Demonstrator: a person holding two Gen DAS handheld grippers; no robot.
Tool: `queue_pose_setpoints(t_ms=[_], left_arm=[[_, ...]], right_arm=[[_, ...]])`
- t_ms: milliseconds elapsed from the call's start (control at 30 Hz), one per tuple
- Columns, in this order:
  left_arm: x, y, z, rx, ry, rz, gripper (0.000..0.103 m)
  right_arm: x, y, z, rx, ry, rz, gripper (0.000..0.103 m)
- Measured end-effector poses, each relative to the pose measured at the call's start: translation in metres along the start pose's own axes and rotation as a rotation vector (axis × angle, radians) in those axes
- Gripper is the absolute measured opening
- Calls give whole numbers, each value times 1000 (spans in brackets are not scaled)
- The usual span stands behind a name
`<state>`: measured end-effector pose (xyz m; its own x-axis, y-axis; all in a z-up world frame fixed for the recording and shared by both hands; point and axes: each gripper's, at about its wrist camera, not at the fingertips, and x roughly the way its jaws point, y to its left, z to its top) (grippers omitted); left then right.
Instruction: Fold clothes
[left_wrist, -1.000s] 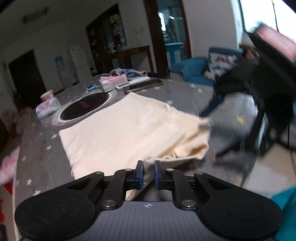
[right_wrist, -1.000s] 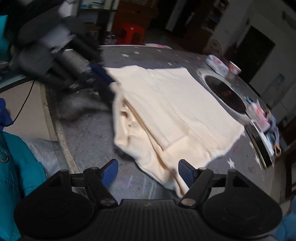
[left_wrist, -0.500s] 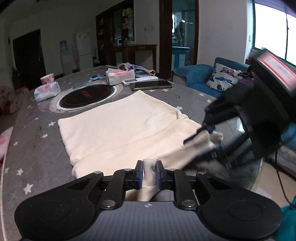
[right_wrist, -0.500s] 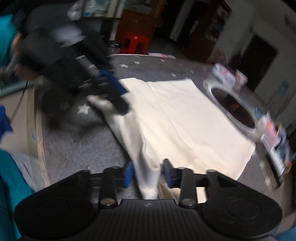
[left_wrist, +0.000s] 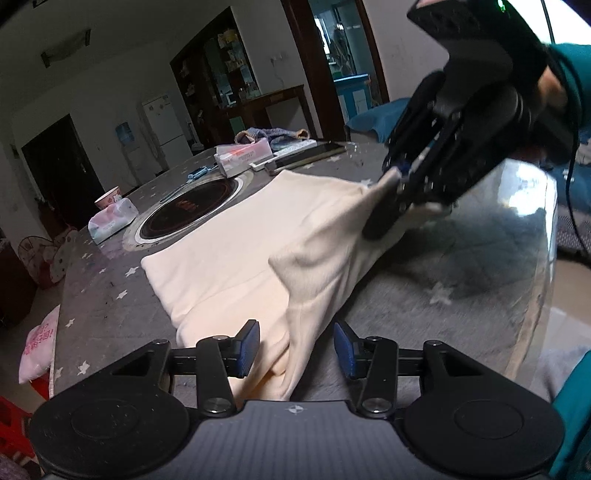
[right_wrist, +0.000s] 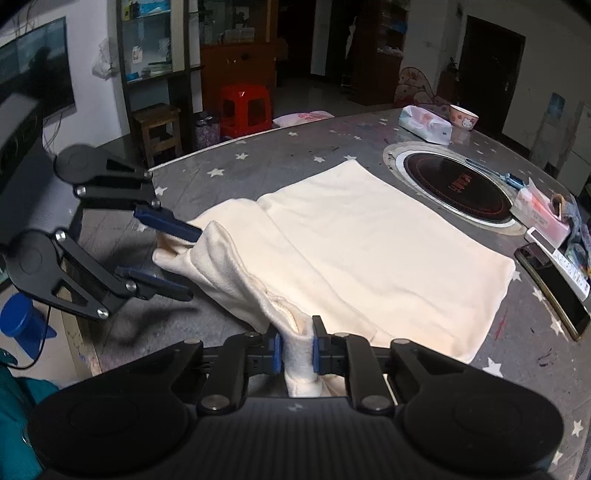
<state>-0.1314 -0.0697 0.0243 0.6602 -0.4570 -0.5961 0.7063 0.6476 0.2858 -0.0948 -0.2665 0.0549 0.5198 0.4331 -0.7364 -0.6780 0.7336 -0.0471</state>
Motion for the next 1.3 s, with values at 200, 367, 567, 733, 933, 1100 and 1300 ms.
queue_pose_setpoints(t_ms=[200,367,567,733,933,1100,1300], left_arm=[[-19,2,-3,-8,-6,-20,17],[-36,3,-5,-16,-12,-37,11],[-56,5,-8,-25,-19,-58,11],[-95,-8,-8,-18,-33,-70,11],[-82,11,9,-47,-38,-51,11],[-40,51,34,-97,-26,-44,11],[29,95,60,-122,51,-37,11]], right_arm=[[-3,3,-3,-5,-24,-14,10],[-13,11,-6,-25,-63,-8,8],[-47,32,-12,-61,-81,47,8],[-80,55,-17,-60,-78,94,8],[-83,46,2,-37,-74,92,7],[-61,7,29,32,-67,81,7],[-11,-45,62,73,-12,49,7]])
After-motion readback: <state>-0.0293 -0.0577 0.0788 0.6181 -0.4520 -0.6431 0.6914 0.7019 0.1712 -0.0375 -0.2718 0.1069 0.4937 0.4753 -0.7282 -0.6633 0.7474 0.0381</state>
